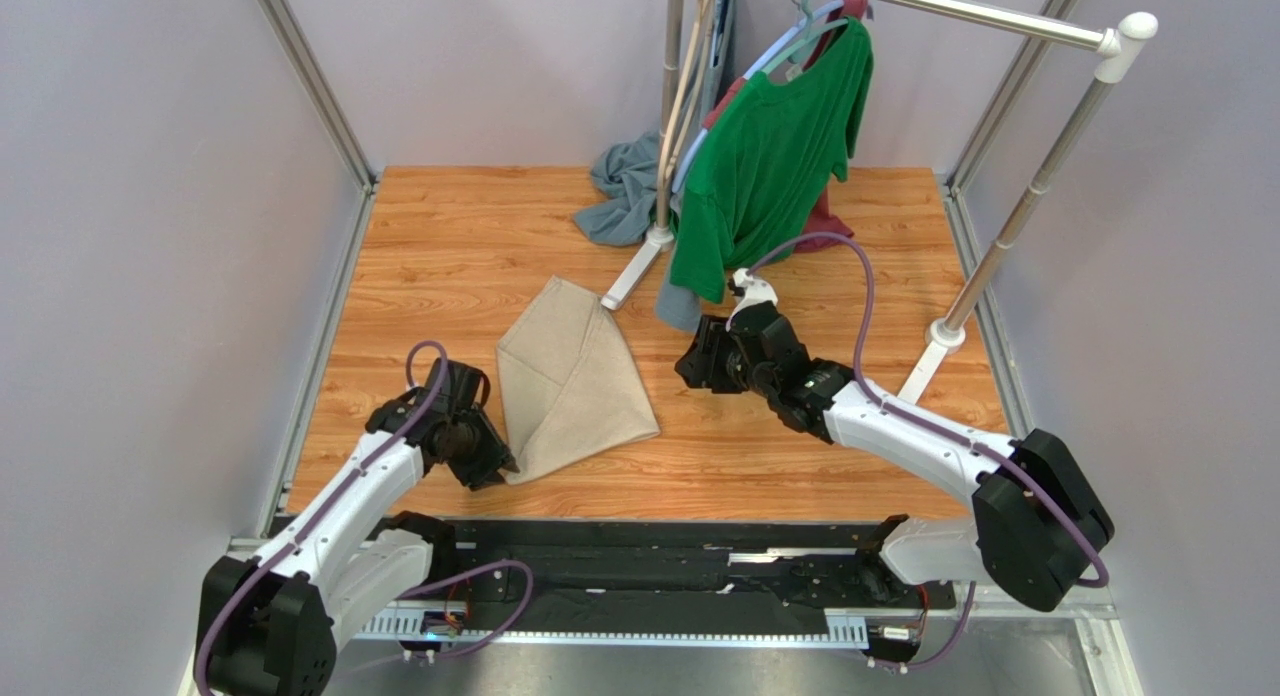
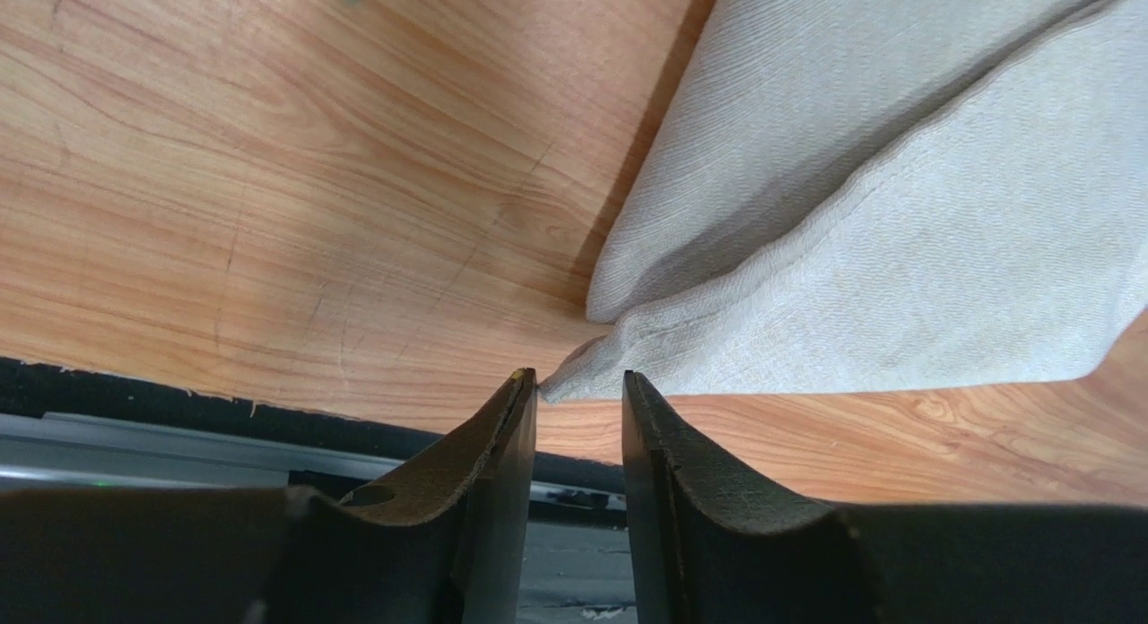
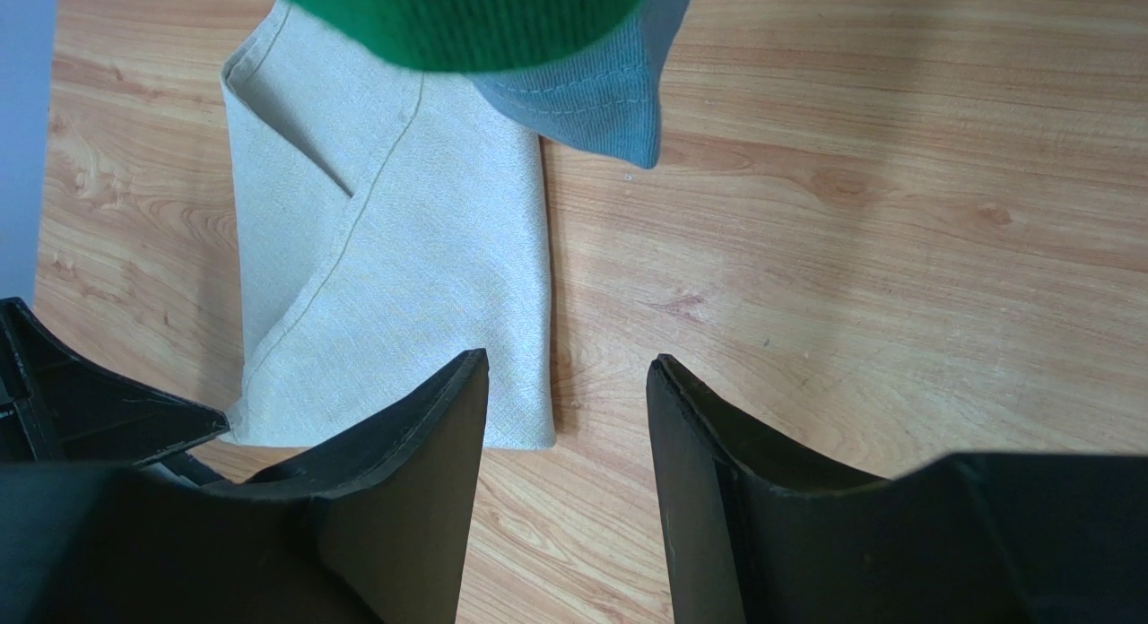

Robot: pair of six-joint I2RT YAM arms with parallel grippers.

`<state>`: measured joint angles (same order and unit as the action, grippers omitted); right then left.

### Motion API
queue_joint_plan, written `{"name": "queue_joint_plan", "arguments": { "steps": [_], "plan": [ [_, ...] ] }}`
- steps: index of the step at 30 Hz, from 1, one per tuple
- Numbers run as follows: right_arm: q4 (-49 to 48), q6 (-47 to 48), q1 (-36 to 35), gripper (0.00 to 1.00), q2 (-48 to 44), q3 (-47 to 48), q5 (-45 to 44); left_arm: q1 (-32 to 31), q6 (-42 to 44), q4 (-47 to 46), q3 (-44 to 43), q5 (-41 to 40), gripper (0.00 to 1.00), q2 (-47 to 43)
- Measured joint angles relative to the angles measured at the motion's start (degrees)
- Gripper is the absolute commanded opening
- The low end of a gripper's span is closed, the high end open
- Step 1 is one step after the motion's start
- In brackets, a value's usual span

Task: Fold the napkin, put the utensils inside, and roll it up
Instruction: Fold the napkin

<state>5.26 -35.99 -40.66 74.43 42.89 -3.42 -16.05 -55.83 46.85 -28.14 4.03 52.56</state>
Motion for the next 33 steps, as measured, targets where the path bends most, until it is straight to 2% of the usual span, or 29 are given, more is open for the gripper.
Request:
{"name": "queue_joint_plan", "arguments": {
  "steps": [5,12,18,23,28,32,33],
  "plan": [
    [-1.0,0.0,0.0,0.51,0.7,-0.2,1.3,0.0,0.7,-1.6,0.0,0.2,0.34,-0.9],
    [-1.7,0.0,0.0,0.51,1.4,-1.0,3.8,0.0,2.3,-2.3,0.0,0.7,0.44,-0.1],
    [-2.2,-0.2,0.0,0.51,1.4,-1.0,4.4,0.0,4.2,-2.4,-0.3,1.7,0.42,5.3],
    [-2.4,-0.2,0.0,0.51,1.4,-1.4,4.5,0.0,5.0,-2.5,-0.6,1.4,0.38,5.8],
    [-2.5,-0.2,0.0,0.51,1.4,-1.6,4.7,0.0,5.4,-2.6,-0.6,1.2,0.31,4.3],
    [-2.7,-0.2,0.0,0.51,2.2,-1.6,5.3,0.0,5.8,-3.4,-0.6,1.3,0.15,2.6],
    [-2.9,-0.2,0.0,0.51,2.4,-1.6,5.4,0.0,6.0,-3.6,-0.6,1.3,0.07,2.6]
  ]
}}
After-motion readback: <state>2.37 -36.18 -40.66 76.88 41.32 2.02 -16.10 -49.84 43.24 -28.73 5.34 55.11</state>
